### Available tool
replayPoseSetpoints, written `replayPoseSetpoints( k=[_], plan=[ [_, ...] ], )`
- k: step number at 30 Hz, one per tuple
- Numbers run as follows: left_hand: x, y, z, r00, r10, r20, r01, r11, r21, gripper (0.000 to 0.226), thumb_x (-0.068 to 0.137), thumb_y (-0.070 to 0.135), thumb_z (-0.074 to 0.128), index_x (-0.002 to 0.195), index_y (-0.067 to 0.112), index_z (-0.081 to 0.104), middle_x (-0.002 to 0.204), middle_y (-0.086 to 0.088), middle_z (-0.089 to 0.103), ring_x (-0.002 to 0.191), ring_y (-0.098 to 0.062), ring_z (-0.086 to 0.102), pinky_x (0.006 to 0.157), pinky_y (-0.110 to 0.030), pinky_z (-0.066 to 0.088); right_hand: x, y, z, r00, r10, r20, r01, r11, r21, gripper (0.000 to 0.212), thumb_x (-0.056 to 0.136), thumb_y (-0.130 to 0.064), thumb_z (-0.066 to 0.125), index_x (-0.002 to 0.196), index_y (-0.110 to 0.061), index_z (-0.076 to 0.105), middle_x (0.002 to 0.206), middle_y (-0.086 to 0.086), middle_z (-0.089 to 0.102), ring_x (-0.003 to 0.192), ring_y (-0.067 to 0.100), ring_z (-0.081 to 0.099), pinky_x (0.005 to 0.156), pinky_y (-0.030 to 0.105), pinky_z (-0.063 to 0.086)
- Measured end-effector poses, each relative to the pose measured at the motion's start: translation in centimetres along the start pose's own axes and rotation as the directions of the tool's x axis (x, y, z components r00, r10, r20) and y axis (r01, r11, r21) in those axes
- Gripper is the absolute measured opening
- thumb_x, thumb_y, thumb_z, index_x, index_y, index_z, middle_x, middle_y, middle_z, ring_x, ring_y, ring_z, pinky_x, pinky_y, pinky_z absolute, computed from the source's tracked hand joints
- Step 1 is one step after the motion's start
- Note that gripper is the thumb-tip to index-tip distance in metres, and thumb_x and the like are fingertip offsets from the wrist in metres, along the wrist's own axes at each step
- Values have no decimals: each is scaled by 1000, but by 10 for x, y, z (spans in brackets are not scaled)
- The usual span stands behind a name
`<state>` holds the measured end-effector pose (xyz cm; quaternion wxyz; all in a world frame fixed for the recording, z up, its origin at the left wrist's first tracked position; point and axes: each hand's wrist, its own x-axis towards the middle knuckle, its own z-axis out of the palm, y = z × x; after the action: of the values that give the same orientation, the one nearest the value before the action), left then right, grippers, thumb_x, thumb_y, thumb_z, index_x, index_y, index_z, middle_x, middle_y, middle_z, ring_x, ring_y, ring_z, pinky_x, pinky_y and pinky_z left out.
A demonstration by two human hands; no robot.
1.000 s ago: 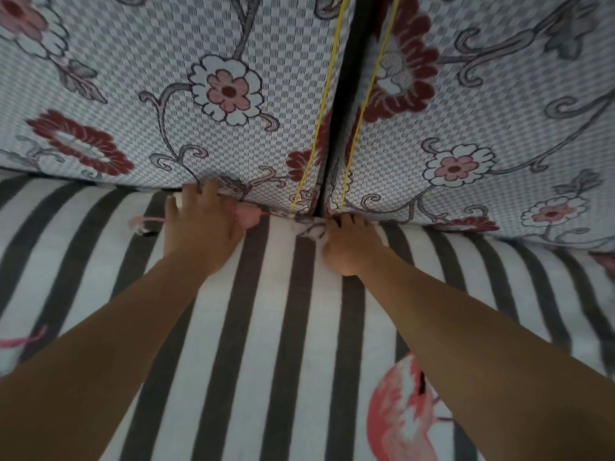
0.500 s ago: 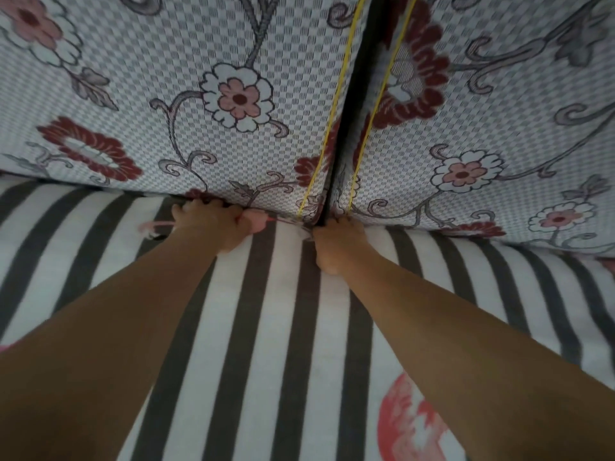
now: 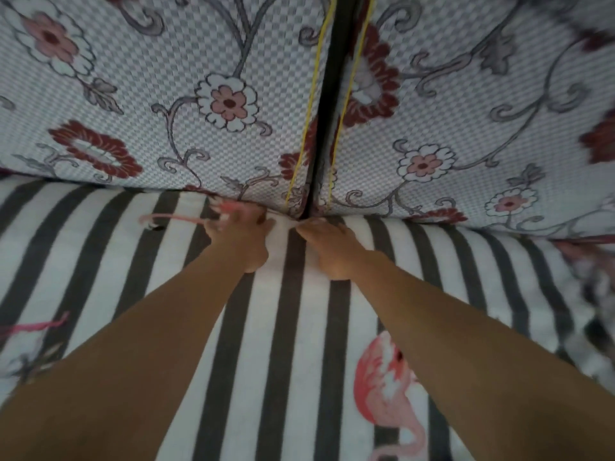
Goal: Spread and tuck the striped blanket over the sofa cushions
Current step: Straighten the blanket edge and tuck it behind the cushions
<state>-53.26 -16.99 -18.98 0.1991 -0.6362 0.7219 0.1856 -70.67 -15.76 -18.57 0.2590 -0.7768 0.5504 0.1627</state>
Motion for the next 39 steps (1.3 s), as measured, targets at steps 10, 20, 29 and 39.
replayPoseSetpoints(
  k=[10,20,29,39],
  plan=[
    [-150,104,-10,929,336,152,-283,914,-291,50,98,20,35,147,26,27,157,0,21,145,-19,19,118,-36,21,-180,30,-25,984,179,6,-180,982,52,71,86,-7,49,149,-27,22,153,-1,32,142,18,27,116,43,17],
    [-256,257,13,928,370,27,-339,876,-343,44,96,14,43,138,27,44,144,6,44,126,-15,49,99,-19,40,-336,111,38,980,181,-84,-176,982,71,62,88,-4,43,142,-32,33,142,-3,47,135,19,39,112,39,21],
    [-341,411,103,928,360,98,-306,885,-351,34,93,15,43,124,19,57,130,-7,57,119,-25,53,101,-34,42,-473,211,115,955,283,-83,-249,924,289,54,91,-9,44,144,-16,35,145,7,43,132,26,41,110,35,28],
    [-417,473,208,873,365,322,-386,922,1,83,75,41,69,142,23,23,136,-4,34,124,-31,35,99,-45,40,-544,241,198,835,533,-139,-391,751,533,50,82,2,49,130,-13,52,136,12,49,120,30,47,99,40,42]
  ],
)
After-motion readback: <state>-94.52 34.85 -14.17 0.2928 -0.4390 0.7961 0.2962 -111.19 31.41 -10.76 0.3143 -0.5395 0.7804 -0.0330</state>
